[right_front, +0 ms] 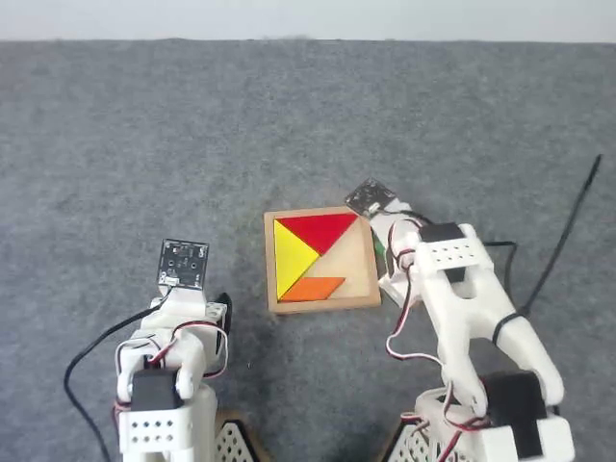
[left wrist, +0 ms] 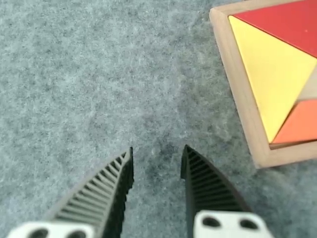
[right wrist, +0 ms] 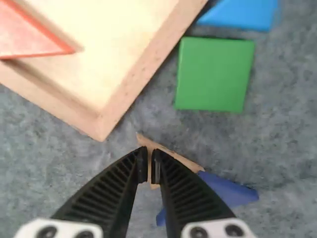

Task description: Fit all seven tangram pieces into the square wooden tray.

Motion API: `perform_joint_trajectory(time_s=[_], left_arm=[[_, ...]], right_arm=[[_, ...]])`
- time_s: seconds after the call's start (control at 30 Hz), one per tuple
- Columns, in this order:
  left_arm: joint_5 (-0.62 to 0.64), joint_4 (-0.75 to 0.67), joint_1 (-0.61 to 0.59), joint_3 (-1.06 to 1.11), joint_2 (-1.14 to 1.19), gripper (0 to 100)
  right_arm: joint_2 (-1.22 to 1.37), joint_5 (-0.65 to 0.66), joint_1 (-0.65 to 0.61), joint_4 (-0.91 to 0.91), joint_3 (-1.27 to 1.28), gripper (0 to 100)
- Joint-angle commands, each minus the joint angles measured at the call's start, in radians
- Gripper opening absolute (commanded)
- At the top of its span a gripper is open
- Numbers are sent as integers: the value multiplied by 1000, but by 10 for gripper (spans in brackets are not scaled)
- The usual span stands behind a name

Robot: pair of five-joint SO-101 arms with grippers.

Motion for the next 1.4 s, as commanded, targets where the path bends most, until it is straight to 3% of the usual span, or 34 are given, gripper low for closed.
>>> perform_joint_trajectory(time_s=[0.0, 0.17, 0.37, 0.53, 1.37], left_arm=[[-6, 9, 0, -8, -28, 153], [-6, 9, 0, -8, -28, 153], [-6, 9, 0, -8, -28, 153], [-6, 9, 0, -8, -28, 153], [-6, 9, 0, -8, -28, 153]], right_arm=[[-59, 34, 22, -15, 20, 38], [-48, 34, 36, -16, 28, 41], [-59, 41, 87, -18, 28, 155], [-61, 124, 94, -19, 25, 158], [-96, 203, 154, -61, 78, 191]])
